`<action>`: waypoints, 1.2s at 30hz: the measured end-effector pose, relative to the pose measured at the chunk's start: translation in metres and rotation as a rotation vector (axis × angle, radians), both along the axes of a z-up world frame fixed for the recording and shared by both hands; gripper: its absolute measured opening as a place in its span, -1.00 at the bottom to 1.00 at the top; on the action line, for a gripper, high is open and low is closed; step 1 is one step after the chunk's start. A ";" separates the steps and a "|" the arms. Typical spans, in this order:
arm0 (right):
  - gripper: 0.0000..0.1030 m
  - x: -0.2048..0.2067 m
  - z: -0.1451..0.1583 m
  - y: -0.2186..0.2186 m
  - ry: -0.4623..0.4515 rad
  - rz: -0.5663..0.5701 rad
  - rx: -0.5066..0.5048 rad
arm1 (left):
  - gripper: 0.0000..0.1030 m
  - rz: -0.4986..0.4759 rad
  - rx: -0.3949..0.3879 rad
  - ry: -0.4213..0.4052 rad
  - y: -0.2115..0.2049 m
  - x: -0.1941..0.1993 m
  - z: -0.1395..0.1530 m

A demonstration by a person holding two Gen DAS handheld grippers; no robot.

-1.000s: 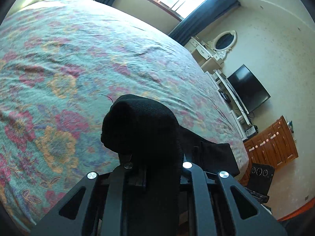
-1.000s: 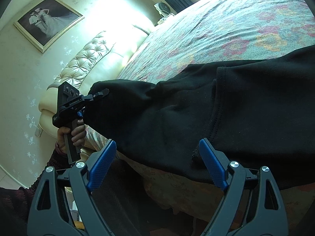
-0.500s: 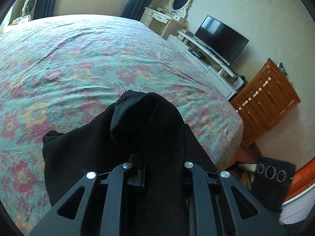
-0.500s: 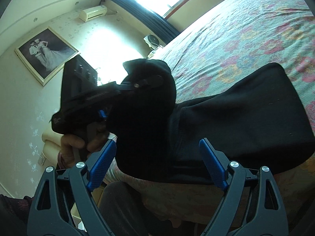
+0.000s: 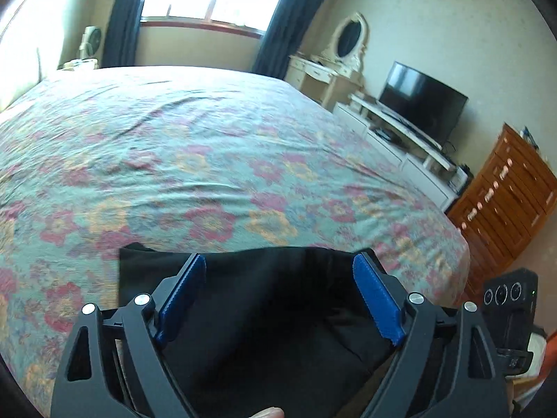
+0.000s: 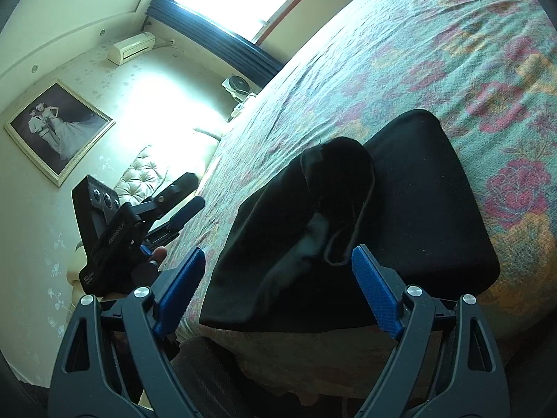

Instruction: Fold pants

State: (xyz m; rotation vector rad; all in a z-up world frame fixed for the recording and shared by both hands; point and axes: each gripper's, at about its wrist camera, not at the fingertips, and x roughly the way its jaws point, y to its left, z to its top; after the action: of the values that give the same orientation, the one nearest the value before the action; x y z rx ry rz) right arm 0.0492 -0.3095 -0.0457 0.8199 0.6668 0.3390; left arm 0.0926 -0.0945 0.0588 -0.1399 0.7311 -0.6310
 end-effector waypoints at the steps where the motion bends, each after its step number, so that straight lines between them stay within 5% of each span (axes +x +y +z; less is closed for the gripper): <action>1: 0.68 0.005 0.000 0.002 0.010 -0.004 -0.018 | 0.66 0.040 -0.017 0.016 0.017 0.004 -0.002; 7: 0.68 0.035 -0.010 0.014 0.117 -0.004 -0.121 | 0.66 0.269 -0.046 0.145 0.103 0.020 -0.041; 11: 0.63 0.058 -0.015 0.036 0.156 0.083 -0.146 | 0.66 0.336 -0.033 0.218 0.127 0.025 -0.065; 12: 0.49 0.060 -0.015 0.042 0.161 0.086 -0.183 | 0.66 0.338 -0.045 0.233 0.129 0.025 -0.069; 14: -0.60 0.067 -0.016 0.045 0.168 0.078 -0.242 | 0.66 0.332 -0.048 0.257 0.128 0.023 -0.077; 17: -0.70 0.075 -0.010 0.037 0.173 0.088 -0.223 | 0.66 0.308 -0.050 0.273 0.119 0.021 -0.080; 24: -0.75 0.040 0.035 0.011 0.055 -0.025 -0.365 | 0.66 0.251 -0.079 0.254 0.103 0.012 -0.073; 29: -0.74 0.028 -0.008 -0.022 0.182 -0.114 -0.339 | 0.66 0.204 -0.072 0.280 0.086 0.006 -0.083; 32: -0.66 0.021 -0.029 -0.038 0.193 -0.137 -0.241 | 0.66 0.197 -0.049 0.320 0.079 0.004 -0.097; 35: -0.43 0.014 -0.023 -0.041 0.157 -0.175 -0.232 | 0.67 0.211 -0.053 0.332 0.079 0.002 -0.104; 36: -0.11 0.009 -0.018 -0.043 0.137 -0.206 -0.257 | 0.68 0.214 -0.057 0.336 0.080 0.002 -0.106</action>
State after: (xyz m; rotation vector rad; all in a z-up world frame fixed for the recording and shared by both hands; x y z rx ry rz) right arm 0.0586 -0.3526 -0.0634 0.6621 0.7292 0.0087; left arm 0.0949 -0.0141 -0.0468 -0.3779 1.0074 -0.4273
